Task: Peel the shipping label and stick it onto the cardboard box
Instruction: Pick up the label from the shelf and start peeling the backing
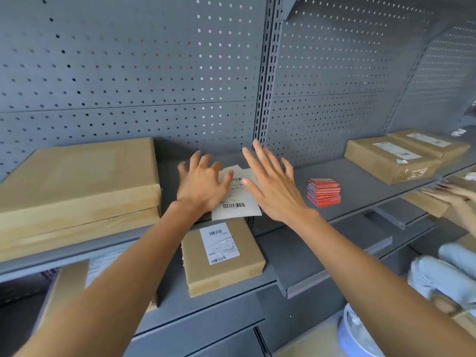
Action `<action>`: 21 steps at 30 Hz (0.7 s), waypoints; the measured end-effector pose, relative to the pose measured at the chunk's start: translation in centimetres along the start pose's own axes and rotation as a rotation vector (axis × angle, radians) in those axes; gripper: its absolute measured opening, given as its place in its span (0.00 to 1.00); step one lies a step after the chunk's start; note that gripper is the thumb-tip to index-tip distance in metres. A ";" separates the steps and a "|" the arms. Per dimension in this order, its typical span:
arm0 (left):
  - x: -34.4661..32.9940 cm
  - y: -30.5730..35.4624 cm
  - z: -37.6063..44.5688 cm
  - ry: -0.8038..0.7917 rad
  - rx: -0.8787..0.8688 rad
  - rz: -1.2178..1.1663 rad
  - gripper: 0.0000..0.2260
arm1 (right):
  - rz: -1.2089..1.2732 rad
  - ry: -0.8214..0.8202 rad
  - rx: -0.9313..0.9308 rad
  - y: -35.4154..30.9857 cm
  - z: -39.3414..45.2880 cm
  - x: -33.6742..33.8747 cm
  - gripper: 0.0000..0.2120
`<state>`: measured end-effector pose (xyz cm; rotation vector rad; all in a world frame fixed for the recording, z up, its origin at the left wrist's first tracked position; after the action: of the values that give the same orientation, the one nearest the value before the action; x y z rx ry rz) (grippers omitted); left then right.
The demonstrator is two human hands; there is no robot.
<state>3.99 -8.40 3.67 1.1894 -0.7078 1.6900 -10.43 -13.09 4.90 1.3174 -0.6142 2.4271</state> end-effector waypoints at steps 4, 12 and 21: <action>-1.0 -0.1 -0.8 -0.100 -0.013 -0.009 0.20 | -0.020 -0.079 0.004 -0.6 -1.3 -1.5 0.27; -1.4 -0.1 -1.7 -0.122 0.009 -0.069 0.17 | 0.029 -0.158 0.152 -4.6 -3.9 -2.1 0.28; -1.1 -0.3 -2.3 -0.113 0.015 -0.119 0.15 | 0.030 -0.138 0.260 -5.9 -4.6 -1.6 0.15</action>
<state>3.50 -6.73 1.79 1.3202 -0.6804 1.5418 -10.16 -5.75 2.65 1.5981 -0.3617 2.5217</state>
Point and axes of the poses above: each hand's wrist, its own z-axis towards the middle knuckle, its own x-axis out of the back of the hand, y = z × x, the point moved 10 cm from there along z, towards the middle knuckle, and after that the axes turned 10 degrees about z, right-handed, at the moved point
